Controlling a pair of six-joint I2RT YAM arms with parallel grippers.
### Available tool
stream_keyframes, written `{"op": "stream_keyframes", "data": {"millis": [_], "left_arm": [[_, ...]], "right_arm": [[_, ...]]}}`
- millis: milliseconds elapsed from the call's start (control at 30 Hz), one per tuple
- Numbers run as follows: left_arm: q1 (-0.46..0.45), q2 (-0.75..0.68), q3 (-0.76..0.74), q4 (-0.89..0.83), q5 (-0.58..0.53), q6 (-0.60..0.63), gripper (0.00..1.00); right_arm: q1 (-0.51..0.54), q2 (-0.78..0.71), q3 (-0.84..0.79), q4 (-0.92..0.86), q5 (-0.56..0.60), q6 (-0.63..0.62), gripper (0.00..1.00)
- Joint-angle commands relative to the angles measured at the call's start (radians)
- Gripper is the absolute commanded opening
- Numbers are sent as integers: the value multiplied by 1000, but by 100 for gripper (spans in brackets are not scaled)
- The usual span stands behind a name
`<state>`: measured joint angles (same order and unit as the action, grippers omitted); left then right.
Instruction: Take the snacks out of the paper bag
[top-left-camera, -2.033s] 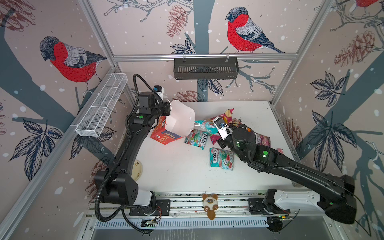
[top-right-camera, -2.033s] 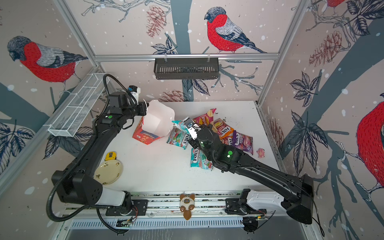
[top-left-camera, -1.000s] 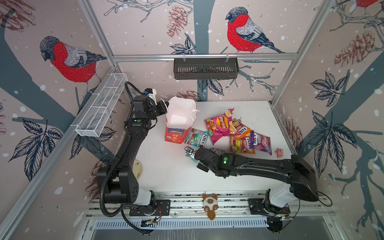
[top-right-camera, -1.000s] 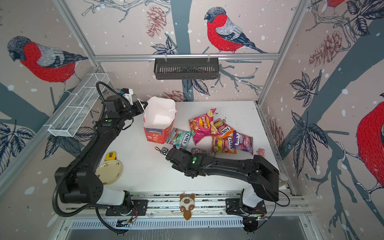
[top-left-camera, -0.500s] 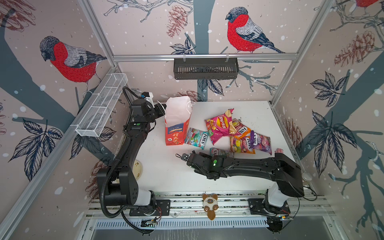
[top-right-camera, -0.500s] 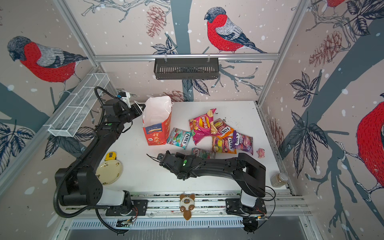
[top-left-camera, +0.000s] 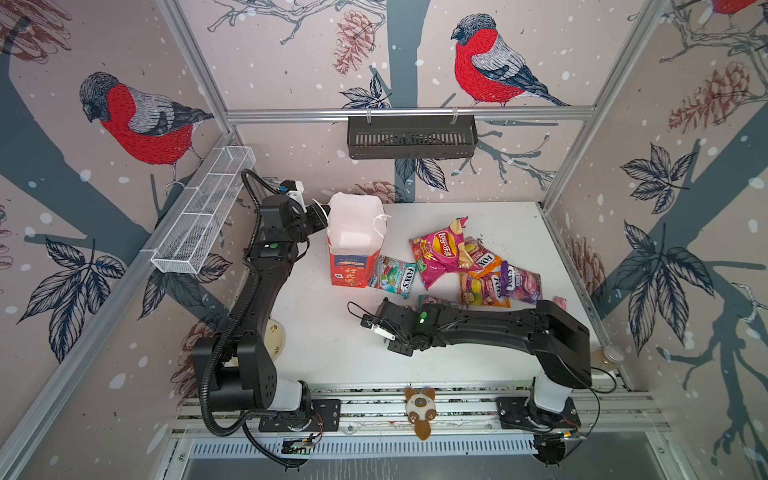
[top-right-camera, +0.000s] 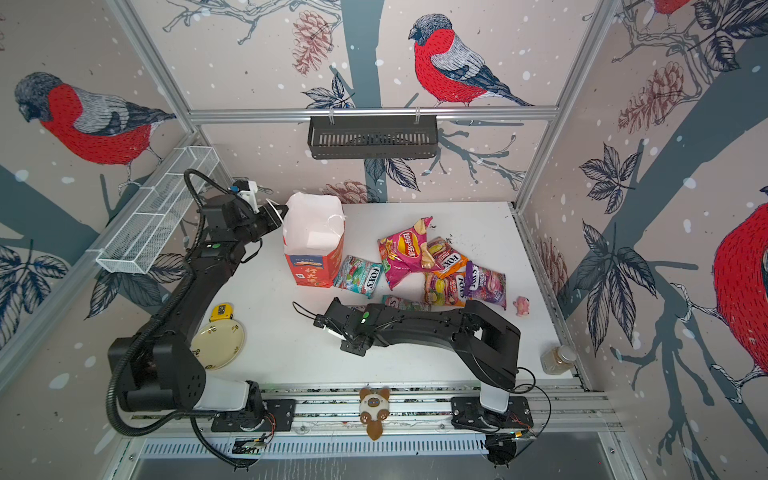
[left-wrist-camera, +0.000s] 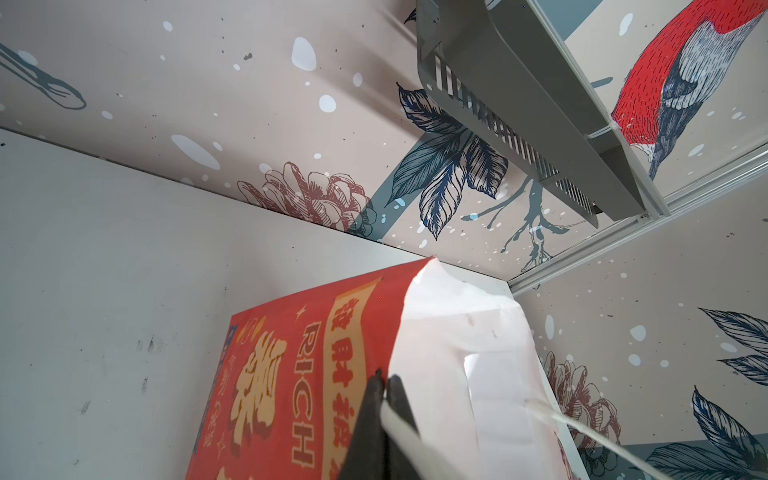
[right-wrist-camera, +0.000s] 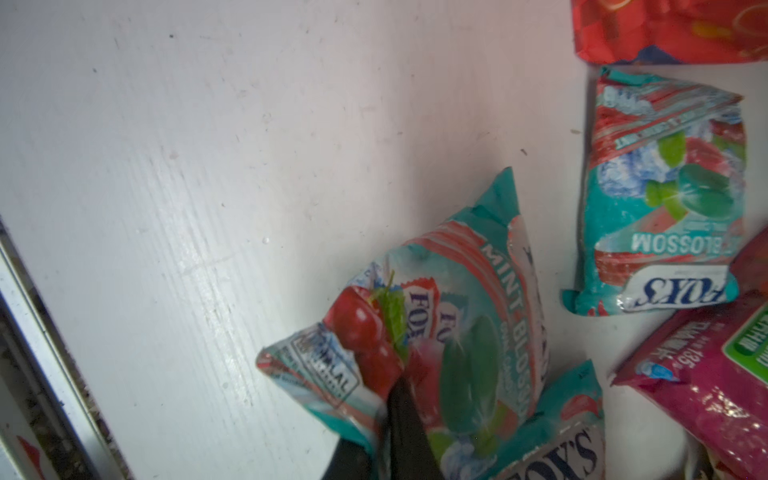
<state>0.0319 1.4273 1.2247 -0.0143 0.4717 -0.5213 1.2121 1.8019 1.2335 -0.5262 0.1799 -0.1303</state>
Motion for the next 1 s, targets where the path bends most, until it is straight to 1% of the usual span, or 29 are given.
{"op": "stream_keyframes", "data": {"millis": [0, 100, 133, 267, 433, 533, 633, 733, 833, 967], "left_arm": [[2, -1, 26, -15, 24, 25, 0], [2, -1, 36, -43, 16, 42, 0], [2, 0, 37, -47, 10, 48, 0], [6, 21, 33, -55, 14, 49, 0], [11, 62, 17, -24, 79, 25, 0], [11, 71, 20, -15, 84, 20, 0], [13, 73, 27, -21, 82, 25, 0], [17, 73, 25, -21, 86, 25, 0], [20, 77, 28, -29, 91, 32, 0], [19, 87, 69, -132, 61, 113, 0]], "right_arm": [[-16, 14, 18, -47, -62, 1, 16], [-35, 8, 21, -53, -112, 7, 26], [-42, 0, 17, -49, -126, 12, 28], [-58, -22, 16, -37, -137, 18, 31], [-81, -44, 40, -27, -204, 35, 38], [-99, -79, 44, 1, -240, 57, 43], [-122, -121, 46, 39, -273, 84, 46], [-162, -167, 44, 90, -316, 120, 46], [-206, -210, 45, 163, -319, 182, 47], [-264, -242, 63, 244, -330, 234, 47]]}}
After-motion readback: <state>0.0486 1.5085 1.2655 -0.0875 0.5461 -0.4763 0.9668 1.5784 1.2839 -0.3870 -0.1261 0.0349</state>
